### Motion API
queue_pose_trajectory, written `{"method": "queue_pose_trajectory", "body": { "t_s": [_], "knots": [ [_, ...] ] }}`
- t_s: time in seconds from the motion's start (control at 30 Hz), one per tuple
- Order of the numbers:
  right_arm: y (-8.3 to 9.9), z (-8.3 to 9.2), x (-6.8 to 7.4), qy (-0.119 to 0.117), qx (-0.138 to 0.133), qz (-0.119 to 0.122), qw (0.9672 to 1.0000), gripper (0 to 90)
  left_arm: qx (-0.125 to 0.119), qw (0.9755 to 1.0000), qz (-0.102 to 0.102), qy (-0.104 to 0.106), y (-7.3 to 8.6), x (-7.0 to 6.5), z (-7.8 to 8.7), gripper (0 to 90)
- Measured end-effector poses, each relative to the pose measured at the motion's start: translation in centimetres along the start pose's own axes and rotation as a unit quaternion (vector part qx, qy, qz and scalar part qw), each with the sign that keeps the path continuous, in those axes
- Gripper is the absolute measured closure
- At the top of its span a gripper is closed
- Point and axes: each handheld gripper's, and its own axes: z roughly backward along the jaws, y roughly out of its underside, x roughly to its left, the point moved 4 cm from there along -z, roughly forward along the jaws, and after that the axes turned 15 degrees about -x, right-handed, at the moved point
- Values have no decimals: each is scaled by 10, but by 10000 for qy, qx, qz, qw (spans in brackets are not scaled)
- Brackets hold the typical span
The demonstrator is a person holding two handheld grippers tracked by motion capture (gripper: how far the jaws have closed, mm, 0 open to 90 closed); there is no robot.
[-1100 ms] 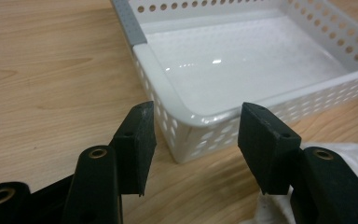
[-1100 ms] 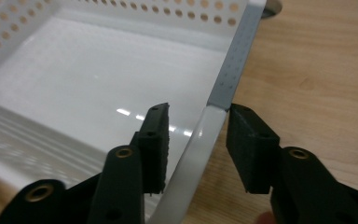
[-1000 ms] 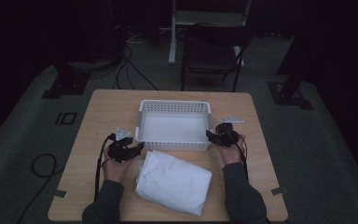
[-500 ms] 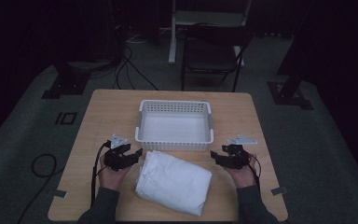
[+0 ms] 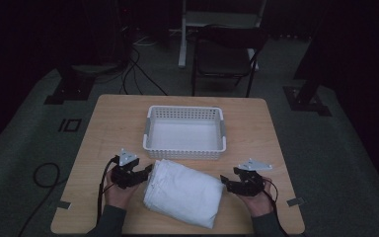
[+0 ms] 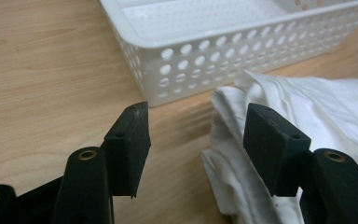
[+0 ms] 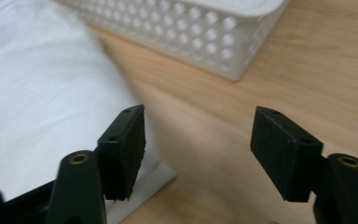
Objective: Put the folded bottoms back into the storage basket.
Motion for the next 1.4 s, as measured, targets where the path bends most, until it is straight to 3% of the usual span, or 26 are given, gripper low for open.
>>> {"method": "queue_pose_trajectory", "body": {
  "t_s": [0.2, 0.43, 0.63, 0.8, 0.93, 1.13, 1.27, 1.4],
  "knots": [
    [17, 13, 14, -177, 150, -12, 9997, 301, 5, 10000, -21, 41, 8, -7, 11, 405],
    [30, 13, 23, -308, 343, 13, 9989, 289, 150, 9998, -16, 91, 22, -12, 13, 405],
    [38, 1, 27, -588, 633, 100, 9962, 387, 234, 9997, 16, 111, 33, -15, 13, 407],
    [38, -12, 22, -514, 665, 87, 9964, 411, 302, 9994, 45, 145, 36, -17, 12, 421],
    [37, -25, 13, -402, 632, -65, 9972, 418, 333, 9993, 80, 127, 39, -20, 11, 426],
    [27, -40, 2, -223, 590, 8, 9980, 434, 259, 9995, 111, 118, 37, -21, 10, 397],
    [22, -37, 3, -82, 518, 31, 9986, 418, 52, 9996, 279, 45, 29, -17, 15, 370],
    [16, -24, 5, 30, 347, -56, 9994, 381, -14, 9993, 328, 175, 23, -21, 19, 353]
  ]
}}
